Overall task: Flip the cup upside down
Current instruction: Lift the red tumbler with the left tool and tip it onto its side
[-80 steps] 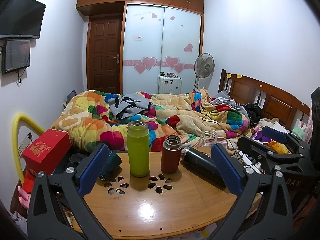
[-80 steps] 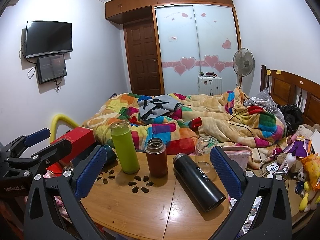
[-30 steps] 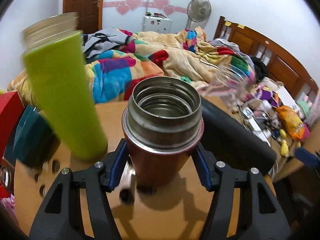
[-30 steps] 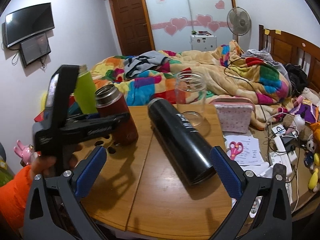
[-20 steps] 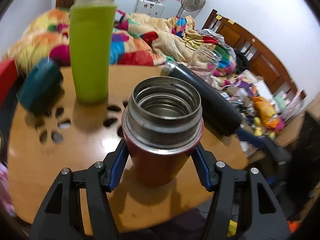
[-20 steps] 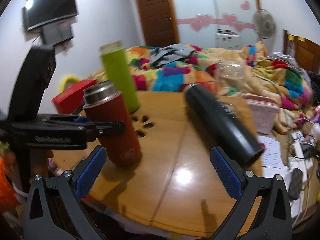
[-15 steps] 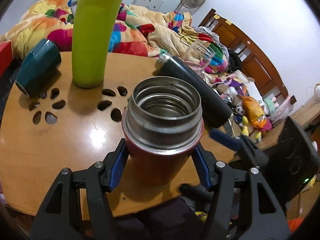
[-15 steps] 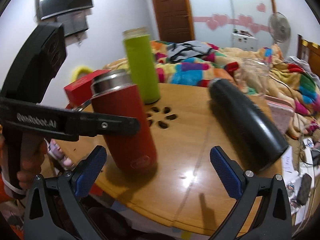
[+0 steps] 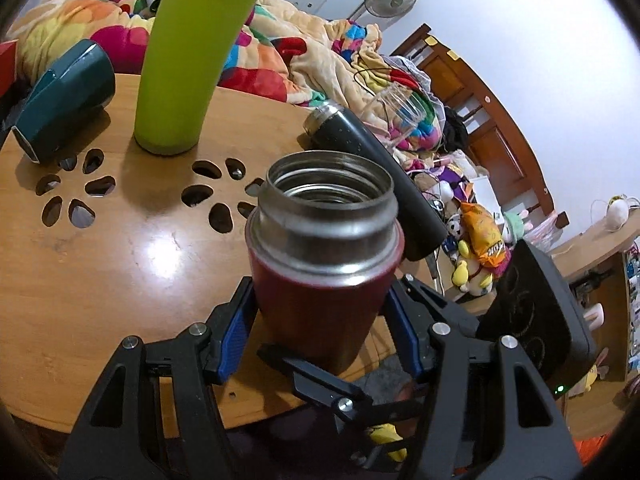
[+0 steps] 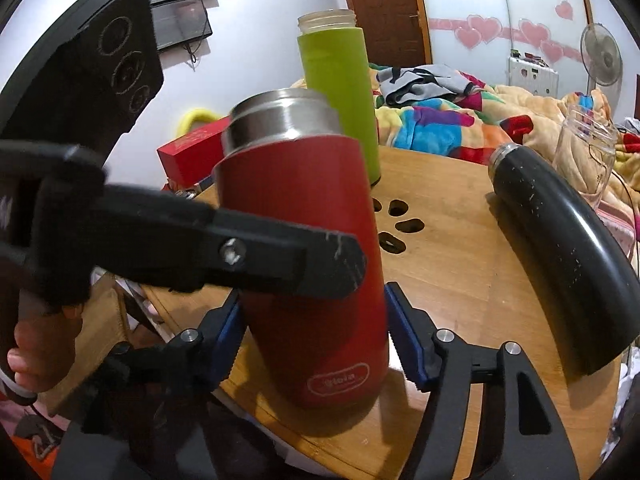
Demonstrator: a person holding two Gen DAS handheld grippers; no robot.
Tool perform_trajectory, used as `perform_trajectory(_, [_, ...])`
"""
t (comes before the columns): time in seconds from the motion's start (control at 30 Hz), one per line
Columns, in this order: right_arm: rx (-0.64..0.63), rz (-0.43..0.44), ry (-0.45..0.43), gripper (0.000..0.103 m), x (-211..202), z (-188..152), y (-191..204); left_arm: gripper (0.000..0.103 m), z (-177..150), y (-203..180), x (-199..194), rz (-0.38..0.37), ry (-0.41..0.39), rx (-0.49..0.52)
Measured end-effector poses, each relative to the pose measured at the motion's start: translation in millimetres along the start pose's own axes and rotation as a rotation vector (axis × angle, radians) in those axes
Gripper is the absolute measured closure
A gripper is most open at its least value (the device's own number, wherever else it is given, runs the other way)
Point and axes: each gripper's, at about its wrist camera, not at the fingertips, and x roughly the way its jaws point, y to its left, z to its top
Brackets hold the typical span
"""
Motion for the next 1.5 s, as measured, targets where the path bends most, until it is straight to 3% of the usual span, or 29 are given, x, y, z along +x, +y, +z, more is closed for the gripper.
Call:
perform_trajectory(0.27, [0.037, 0.003, -0.020, 0.044, 2, -1, -5, 0.038, 1, 2, 7, 0.047, -0.029, 0.026])
perform_trajectory(0.4, [0.044, 0.012, -0.015, 0.044, 6, 0, -6, 0.029, 1, -3, 8, 0.163, -0.076, 0.062])
perform_trajectory(0.6, [0.053, 0.024, -0.013, 0.044, 9, -3, -7, 0.027, -1, 2, 8, 0.169, -0.086, 0.061])
perform_trajectory(0.67, [0.053, 0.027, -0.007, 0.044, 9, -3, -7, 0.022, -1, 0, 7, 0.213, -0.094, 0.085])
perform_trajectory(0.87, [0.011, 0.022, 0.017, 0.044, 13, -4, 3, 0.020, -2, -4, 6, 0.332, -0.096, 0.166])
perform_trajectory(1.13, [0.013, 0.030, 0.036, 0.044, 16, -4, 4, 0.021, -6, -9, -16, 0.346, -0.140, 0.191])
perform_trajectory(1.2, [0.018, 0.036, 0.050, 0.044, 17, -4, 2, 0.025, -6, -13, -23, 0.313, -0.164, 0.192])
perform_trajectory(1.27, [0.029, 0.043, 0.064, 0.044, 16, -5, 2, 0.042, -4, -18, -23, 0.262, -0.159, 0.194])
perform_trajectory(1.3, [0.037, 0.050, 0.060, 0.044, 14, -6, 1, 0.047, -3, -20, -21, 0.256, -0.152, 0.192])
perform_trajectory(1.37, [0.056, 0.077, 0.051, 0.044, 8, -10, -1, 0.068, -4, -23, -16, 0.250, -0.136, 0.198])
perform_trajectory(1.5, [0.059, 0.066, 0.056, 0.044, 3, -21, 2, 0.082, -10, -24, -9, 0.258, -0.118, 0.222])
